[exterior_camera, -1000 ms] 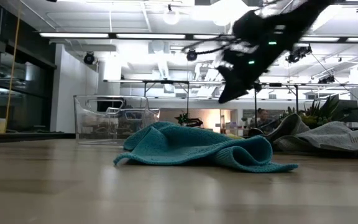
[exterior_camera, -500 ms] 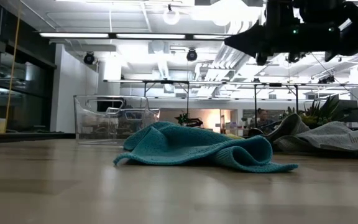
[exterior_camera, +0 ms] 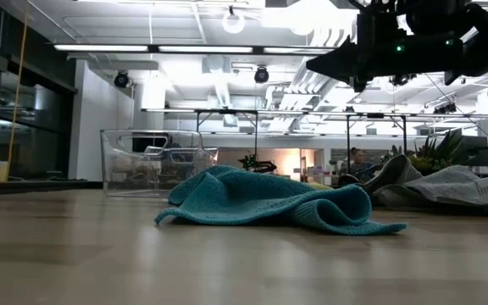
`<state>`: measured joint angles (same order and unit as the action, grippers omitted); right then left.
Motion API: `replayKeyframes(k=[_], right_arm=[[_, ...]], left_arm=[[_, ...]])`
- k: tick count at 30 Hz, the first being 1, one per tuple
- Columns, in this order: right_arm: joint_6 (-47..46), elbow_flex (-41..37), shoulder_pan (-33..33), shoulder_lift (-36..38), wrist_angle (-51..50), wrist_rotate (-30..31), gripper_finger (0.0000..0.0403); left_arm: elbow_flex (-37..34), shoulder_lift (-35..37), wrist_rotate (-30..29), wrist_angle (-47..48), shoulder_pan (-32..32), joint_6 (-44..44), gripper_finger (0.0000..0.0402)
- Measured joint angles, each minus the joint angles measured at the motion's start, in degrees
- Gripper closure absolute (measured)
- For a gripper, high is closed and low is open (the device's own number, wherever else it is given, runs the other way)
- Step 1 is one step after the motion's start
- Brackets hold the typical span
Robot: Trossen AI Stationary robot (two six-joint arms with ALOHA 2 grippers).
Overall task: Fold microfiber towels
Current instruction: Fold the blue microfiber cloth
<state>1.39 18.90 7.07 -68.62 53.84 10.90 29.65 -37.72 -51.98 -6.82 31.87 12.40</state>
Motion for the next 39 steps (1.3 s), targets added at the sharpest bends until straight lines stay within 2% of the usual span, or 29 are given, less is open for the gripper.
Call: replayKeyframes(k=[4,10,13,17,22,26,31,34,39], right_arm=[[0.0,0.0,0.0,0.0,0.0,0.0,0.0403],[0.0,0.0,0.0,0.0,0.0,0.1,0.0402],[-0.5,0.0,0.0,0.0,0.0,0.1,0.0402],[-1.4,0.0,0.0,0.0,-0.1,0.1,0.0402],[-1.1,0.0,0.0,0.0,-0.5,0.1,0.0402],[-1.1,0.0,0.0,0.0,-0.4,0.2,0.0402],[-1.1,0.0,0.0,0.0,-0.5,0.2,0.0402],[-1.1,0.0,0.0,0.0,-0.5,0.2,0.0402],[-1.2,0.0,0.0,0.0,-0.5,0.2,0.0402]], left_arm=[[0.0,-4.5,6.1,-2.0,-3.0,-0.4,0.0393],[1.2,-20.3,16.6,-9.7,-10.3,-0.1,0.0333],[4.7,-28.6,22.6,-5.4,-13.6,-5.2,0.0286],[9.6,-38.8,33.5,2.0,-15.2,-13.8,0.0221],[14.4,-51.2,45.1,4.0,-15.3,-14.1,0.0161],[17.9,-59.4,46.6,4.0,-15.3,-10.0,0.0142],[20.7,-66.4,47.2,4.1,-15.8,-7.7,0.0142],[21.5,-68.9,50.3,3.8,-16.1,-8.0,0.0145],[21.8,-69.9,49.5,3.8,-16.5,-10.3,0.0157]])
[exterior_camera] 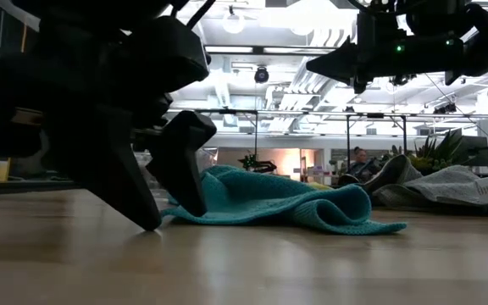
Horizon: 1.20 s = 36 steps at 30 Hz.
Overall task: Fold microfiber towels
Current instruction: Fold the blue microfiber cloth
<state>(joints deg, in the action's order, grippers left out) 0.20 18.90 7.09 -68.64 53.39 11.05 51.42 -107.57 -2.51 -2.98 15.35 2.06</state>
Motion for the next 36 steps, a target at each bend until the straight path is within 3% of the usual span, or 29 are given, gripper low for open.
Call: replayKeyframes(k=[5,15,20,30,36], right_arm=[[-0.2,0.0,0.0,0.0,0.0,0.0,0.0402],[-0.2,0.0,0.0,0.0,0.0,1.2,0.0402],[-0.3,0.0,0.0,0.0,0.0,1.2,0.0402],[-1.2,0.3,0.0,0.0,-0.5,-0.8,0.0402],[-5.2,3.9,-1.4,0.0,-3.5,-7.4,0.0372]], left_arm=[[0.1,-0.1,-0.3,0.8,-0.2,-0.4,0.0207],[0.0,0.4,-2.1,2.1,-0.1,0.2,0.0391],[-0.6,4.8,-3.8,6.4,-0.4,0.3,0.0395],[-0.3,24.5,-7.2,11.7,-0.4,-0.3,0.0400],[-0.3,31.1,-11.3,17.8,-0.3,-4.7,0.0401]])
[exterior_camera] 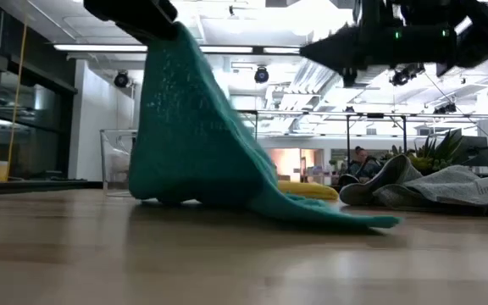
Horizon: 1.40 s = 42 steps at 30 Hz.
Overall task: Fold microfiber towels
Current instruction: Fold the blue microfiber cloth
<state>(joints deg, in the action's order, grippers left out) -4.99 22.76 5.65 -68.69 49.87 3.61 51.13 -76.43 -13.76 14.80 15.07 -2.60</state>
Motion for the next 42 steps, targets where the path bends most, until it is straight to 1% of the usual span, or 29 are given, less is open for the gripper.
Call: replayKeyframes(k=[3,5,8,10,12,14,22,26,28,32,35,40,42], right_arm=[[1.1,3.1,-3.5,0.0,-5.2,-0.6,0.0327],[3.2,5.5,-6.2,0.0,-11.2,-0.6,0.0293],[4.9,9.0,-10.5,0.0,-21.4,-0.6,0.0250],[5.5,11.0,-13.1,0.0,-27.4,0.3,0.0231],[5.4,12.3,-15.4,0.0,-31.7,1.4,0.0221],[5.1,12.8,-17.4,0.0,-33.6,2.4,0.0218],[4.9,12.8,-23.2,-0.2,-33.8,3.1,0.0217],[3.5,12.8,-26.0,-2.6,-34.3,6.9,0.0217],[3.3,12.8,-27.1,-4.8,-34.8,7.4,0.0217],[-1.0,14.4,-29.2,-10.8,-36.1,7.3,0.0217],[-1.9,17.9,-31.1,-16.7,-39.5,7.4,0.0217],[2.0,25.5,-34.1,-26.9,-47.2,7.4,0.0217],[2.2,28.4,-34.7,-30.7,-49.6,7.3,0.0217]], left_arm=[[0.0,0.8,-2.9,3.3,0.3,-2.2,0.0401],[0.0,0.8,-4.3,4.3,0.6,-3.2,0.0401],[0.0,0.1,-4.7,5.2,1.1,-4.5,0.0401],[0.0,-0.4,-4.6,5.5,1.4,-5.3,0.0401],[0.0,-0.8,-4.7,5.1,1.7,-5.9,0.0401],[0.0,-0.9,-4.7,5.6,2.0,-6.6,0.0401],[0.0,-0.9,-5.0,7.7,3.2,-9.1,0.0401],[0.0,-0.9,-5.0,7.9,3.4,-9.4,0.0401],[0.0,-0.9,-5.1,7.9,3.4,-10.0,0.0402],[0.0,-0.9,-5.0,8.1,3.4,-10.8,0.0401],[0.0,-0.9,-5.0,8.2,3.4,-11.9,0.0402],[0.0,-0.8,-4.7,8.4,3.6,-13.7,0.0402],[0.0,-0.8,-4.7,8.7,3.8,-13.8,0.0402]])
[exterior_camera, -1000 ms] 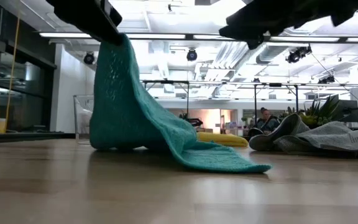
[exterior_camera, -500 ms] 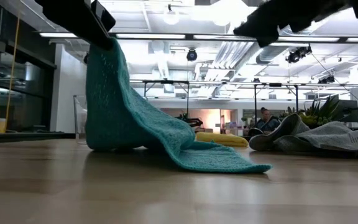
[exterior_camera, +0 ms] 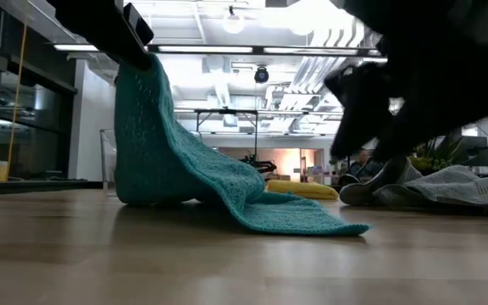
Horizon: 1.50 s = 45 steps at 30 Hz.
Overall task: Fold microfiber towels
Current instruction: Fold the blue microfiber cloth
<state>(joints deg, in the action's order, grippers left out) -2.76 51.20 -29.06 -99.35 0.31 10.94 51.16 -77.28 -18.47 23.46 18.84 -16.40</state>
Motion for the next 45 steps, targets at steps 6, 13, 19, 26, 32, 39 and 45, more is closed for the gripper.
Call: replayKeyframes(k=[6,13,19,26,32,39,45], right_arm=[[0.0,7.3,-0.4,-8.1,-3.7,-0.6,0.0217],[-2.7,10.4,-0.4,-11.6,-8.5,-1.0,0.0217],[-4.7,10.1,-0.7,-11.6,-8.9,-1.0,0.0235],[-5.4,10.1,-1.1,-11.6,-10.6,-1.2,0.0350],[-8.8,10.0,-1.0,-11.5,-11.5,-1.4,0.0389],[-14.5,9.4,-2.4,-7.0,-18.3,-2.5,0.0401],[-19.4,9.6,-7.1,0.2,-19.2,1.8,0.0402]], left_arm=[[0.0,0.0,0.1,0.2,0.7,-0.3,0.0401],[0.0,0.0,-0.1,1.0,0.8,-1.6,0.0401],[0.0,0.0,-0.1,0.9,0.8,-1.5,0.0401],[0.0,0.0,-0.1,1.0,0.8,-2.0,0.0401],[0.0,0.0,1.3,2.1,0.8,-3.2,0.0401],[0.0,0.0,2.0,4.0,3.3,-9.7,0.0401],[0.1,-1.0,1.1,3.2,8.5,-15.2,0.0401]])
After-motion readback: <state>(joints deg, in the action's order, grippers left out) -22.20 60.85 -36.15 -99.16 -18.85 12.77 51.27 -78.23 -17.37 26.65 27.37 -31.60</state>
